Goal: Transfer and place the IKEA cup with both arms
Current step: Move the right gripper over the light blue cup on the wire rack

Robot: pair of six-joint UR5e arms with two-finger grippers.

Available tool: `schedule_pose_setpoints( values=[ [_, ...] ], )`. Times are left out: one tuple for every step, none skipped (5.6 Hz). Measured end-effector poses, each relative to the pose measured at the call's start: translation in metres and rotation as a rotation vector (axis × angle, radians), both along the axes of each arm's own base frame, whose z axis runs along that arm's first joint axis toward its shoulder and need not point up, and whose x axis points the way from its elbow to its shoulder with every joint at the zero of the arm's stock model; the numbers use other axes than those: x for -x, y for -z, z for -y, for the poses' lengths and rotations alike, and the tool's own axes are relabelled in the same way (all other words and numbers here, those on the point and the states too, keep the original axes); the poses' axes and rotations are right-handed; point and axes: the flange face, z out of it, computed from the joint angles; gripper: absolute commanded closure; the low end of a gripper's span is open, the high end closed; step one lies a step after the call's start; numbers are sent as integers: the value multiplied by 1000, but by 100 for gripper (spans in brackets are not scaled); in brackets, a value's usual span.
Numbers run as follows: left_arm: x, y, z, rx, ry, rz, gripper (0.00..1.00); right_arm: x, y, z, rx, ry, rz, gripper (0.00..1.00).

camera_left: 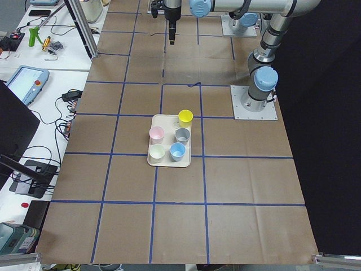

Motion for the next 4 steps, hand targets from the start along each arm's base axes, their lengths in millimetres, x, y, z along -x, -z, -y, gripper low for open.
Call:
schedule_pose_setpoints(
  values=[
    [0,0,0,0,3,2,1,1,0,1,0,1,0,0],
    [0,1,0,0,5,2,1,2,1,2,-2,3,0,0],
    [0,1,0,1,4,2,1,5,3,3,-7,8,-1,0],
    [0,0,0,2,1,2,1,10,6,6,-10,-6,-3,0]
  ],
)
